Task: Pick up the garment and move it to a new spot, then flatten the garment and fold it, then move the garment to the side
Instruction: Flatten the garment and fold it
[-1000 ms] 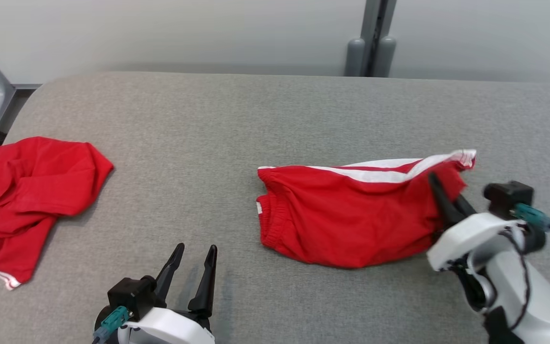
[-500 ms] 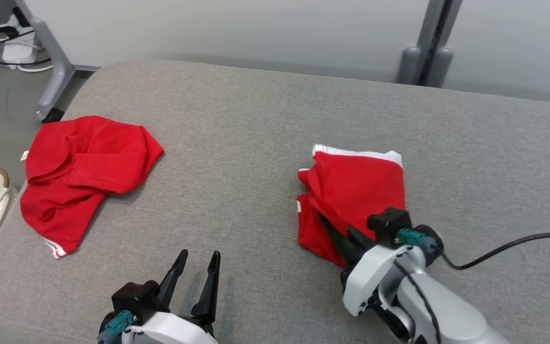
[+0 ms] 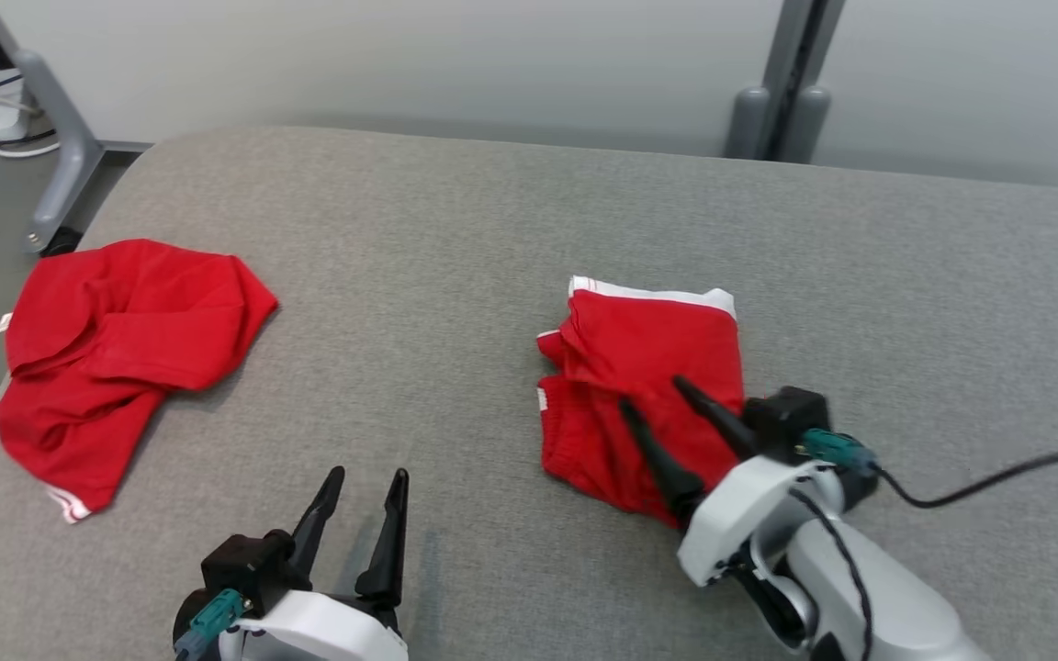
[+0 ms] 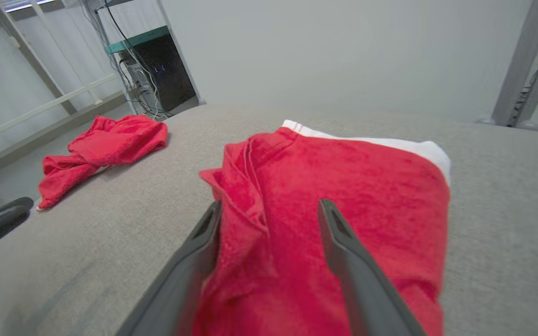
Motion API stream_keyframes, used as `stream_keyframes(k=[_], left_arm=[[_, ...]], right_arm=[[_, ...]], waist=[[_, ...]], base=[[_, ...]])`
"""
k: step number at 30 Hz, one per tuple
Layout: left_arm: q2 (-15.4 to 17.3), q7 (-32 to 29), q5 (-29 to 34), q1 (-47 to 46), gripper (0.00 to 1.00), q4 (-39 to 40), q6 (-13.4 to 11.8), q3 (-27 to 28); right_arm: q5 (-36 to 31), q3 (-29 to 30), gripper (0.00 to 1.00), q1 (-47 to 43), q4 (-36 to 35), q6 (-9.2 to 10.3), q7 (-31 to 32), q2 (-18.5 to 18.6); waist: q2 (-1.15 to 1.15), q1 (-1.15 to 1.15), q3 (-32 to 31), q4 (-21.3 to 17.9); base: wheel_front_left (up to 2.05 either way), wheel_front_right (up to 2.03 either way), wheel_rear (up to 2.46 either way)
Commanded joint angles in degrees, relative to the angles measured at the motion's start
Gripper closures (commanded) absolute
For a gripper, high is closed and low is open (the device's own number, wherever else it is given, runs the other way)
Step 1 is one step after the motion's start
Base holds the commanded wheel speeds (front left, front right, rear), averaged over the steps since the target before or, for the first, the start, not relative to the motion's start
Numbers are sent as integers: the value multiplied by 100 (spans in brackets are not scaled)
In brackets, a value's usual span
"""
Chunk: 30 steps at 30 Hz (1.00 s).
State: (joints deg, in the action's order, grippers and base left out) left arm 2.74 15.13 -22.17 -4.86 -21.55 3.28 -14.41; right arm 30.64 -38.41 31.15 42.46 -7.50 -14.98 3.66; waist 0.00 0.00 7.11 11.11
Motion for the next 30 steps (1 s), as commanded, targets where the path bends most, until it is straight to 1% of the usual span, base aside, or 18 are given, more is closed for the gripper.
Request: stream_keyframes(k=[1, 4, 11, 14, 17, 22, 30], left_arm=[[28, 2, 60, -3, 0, 24, -39, 37], [27, 2, 103, 8, 0, 63, -54, 101], [29, 2, 227, 28, 0, 95, -107, 248], [29, 2, 391, 57, 0, 137, -191, 345], [29, 2, 497, 114, 0, 176, -271, 447], [27, 2, 668, 247, 0, 211, -388, 609], [28, 2, 852, 614, 0, 224, -441, 788]], right_arm=[[-91, 136, 0, -149, -48, 2, -28, 79], [-334, 771, 0, -446, -300, 1, -28, 120], [-806, 1944, 0, -1169, -869, 1, -28, 162], [-1058, 2584, 0, -1445, -1152, 1, -29, 125], [-1301, 3038, 0, -1729, -1364, 1, -29, 67], [-1594, 3425, 0, -2119, -1582, 1, -29, -13], [-1753, 3491, 0, -2541, -1747, 1, -29, -62]], waist=[[0, 0, -20, -123], [0, 0, -41, -296], [0, 0, -108, -661], [0, 0, -153, -785], [0, 0, -207, -884], [0, 0, -378, -1024], [0, 0, -696, -1167]], base=[[0, 0, 0], [0, 0, 0], [0, 0, 0], [0, 0, 0], [0, 0, 0], [0, 0, 0], [0, 0, 0]])
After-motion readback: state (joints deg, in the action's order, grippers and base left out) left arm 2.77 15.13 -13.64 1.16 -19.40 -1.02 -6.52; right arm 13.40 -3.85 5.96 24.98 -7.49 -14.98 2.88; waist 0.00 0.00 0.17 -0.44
